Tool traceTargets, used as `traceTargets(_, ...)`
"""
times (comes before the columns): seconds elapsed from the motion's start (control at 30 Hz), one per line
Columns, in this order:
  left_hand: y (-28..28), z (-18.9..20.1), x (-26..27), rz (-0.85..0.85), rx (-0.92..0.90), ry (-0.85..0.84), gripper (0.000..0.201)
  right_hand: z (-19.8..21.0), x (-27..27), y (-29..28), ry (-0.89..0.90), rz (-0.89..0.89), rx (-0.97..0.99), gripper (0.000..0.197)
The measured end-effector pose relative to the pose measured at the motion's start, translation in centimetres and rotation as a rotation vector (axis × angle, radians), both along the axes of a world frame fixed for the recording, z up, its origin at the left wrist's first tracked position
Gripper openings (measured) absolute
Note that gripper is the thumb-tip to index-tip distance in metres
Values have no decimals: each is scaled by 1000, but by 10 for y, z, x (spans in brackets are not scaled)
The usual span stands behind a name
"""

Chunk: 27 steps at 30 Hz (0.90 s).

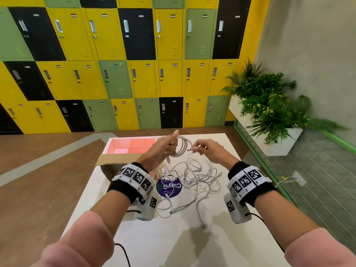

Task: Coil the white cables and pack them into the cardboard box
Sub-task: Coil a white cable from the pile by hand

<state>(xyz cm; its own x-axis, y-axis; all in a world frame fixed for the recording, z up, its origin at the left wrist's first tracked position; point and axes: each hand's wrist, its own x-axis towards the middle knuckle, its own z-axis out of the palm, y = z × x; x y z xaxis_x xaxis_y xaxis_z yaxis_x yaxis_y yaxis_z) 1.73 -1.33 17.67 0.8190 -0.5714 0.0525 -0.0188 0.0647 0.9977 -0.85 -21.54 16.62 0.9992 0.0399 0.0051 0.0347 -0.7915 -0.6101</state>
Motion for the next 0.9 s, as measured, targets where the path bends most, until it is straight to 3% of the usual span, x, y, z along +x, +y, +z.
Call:
traceTargets(0.2, -1, -2, 6, 114, -222, 116, 39, -1, -10, 5, 128, 292, 184, 22)
traceTargets(0.3, -1, -2, 6, 165, -234, 126, 51, 0, -10, 9, 108, 303, 232, 24)
traceTargets(0.4, -2, -3, 7, 179, -171, 81, 43, -3, -9, 12, 56, 296, 324, 28)
traceTargets(0.63, -7, -2, -1, 172, -57, 30, 40, 0, -13, 28, -63, 92, 521, 48)
traceTargets(0.7, -8, -1, -2, 183, -40, 8, 40, 2, -14, 31, -83, 47, 547, 45)
traceTargets(0.8, -9, -1, -3, 198, -36, -7, 40, 4, -12, 32, -141, -33, 571, 24)
traceTargets(0.9, -8, -4, -3, 220, -23, -23, 41, 8, -11, 32, -184, -103, 606, 24)
